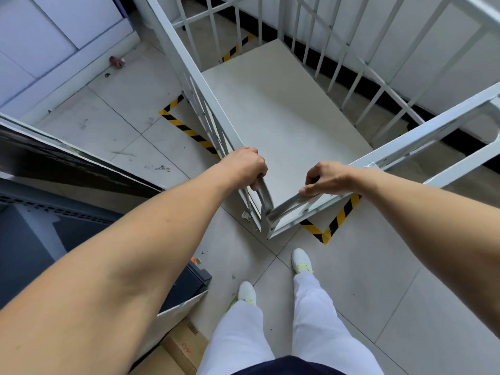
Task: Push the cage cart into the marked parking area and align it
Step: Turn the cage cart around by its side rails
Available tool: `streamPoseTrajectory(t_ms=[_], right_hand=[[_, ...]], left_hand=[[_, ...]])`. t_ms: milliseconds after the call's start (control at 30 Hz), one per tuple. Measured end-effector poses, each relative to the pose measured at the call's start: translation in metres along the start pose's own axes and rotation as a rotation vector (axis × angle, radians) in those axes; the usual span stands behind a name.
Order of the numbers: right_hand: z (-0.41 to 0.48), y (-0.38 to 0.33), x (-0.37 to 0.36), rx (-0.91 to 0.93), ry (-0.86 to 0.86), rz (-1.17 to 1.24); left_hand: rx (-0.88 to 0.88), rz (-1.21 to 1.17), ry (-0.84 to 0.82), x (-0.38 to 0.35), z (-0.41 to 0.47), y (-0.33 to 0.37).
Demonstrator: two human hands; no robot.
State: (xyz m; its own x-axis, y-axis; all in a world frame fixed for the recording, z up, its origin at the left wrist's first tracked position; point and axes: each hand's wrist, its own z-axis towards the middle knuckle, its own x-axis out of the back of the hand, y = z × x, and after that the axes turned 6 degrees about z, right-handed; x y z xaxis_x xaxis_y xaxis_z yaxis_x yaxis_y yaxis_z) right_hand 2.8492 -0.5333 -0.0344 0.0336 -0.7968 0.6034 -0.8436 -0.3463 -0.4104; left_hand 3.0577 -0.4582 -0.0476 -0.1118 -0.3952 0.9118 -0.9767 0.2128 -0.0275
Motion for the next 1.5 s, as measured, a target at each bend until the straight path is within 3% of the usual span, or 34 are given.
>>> streamPoseTrajectory(t_ms=[433, 633, 767, 967, 1233, 1500], right_hand=[[-0.023, 0.024, 0.006, -0.236, 0.040, -0.081], [-0.010, -0.031, -0.022, -0.102, 0.076, 0.146], [0.004, -0.047, -0.054, -0.086, 0.116, 0.017], [-0.023, 0.001, -0.001, -0.174, 0.307, -0.158], [-0.011, -0.034, -0.006, -0.094, 0.150, 0.022], [0.017, -0.053, -0.030, -0.083, 0.144, 0.089]], left_hand=[[-0.111, -0.034, 0.008, 0.013, 0.029, 0.045], [-0.145, -0.053, -0.057, 0.013, 0.026, 0.024], [-0.136, 0.123, 0.013, 0.016, 0.030, 0.004], [-0.086, 0.010, -0.001, 0.024, 0.034, 0.015], [-0.148, 0.064, 0.026, 0.027, 0.039, 0.028], [-0.172, 0.004, -0.009, 0.022, 0.042, 0.000]])
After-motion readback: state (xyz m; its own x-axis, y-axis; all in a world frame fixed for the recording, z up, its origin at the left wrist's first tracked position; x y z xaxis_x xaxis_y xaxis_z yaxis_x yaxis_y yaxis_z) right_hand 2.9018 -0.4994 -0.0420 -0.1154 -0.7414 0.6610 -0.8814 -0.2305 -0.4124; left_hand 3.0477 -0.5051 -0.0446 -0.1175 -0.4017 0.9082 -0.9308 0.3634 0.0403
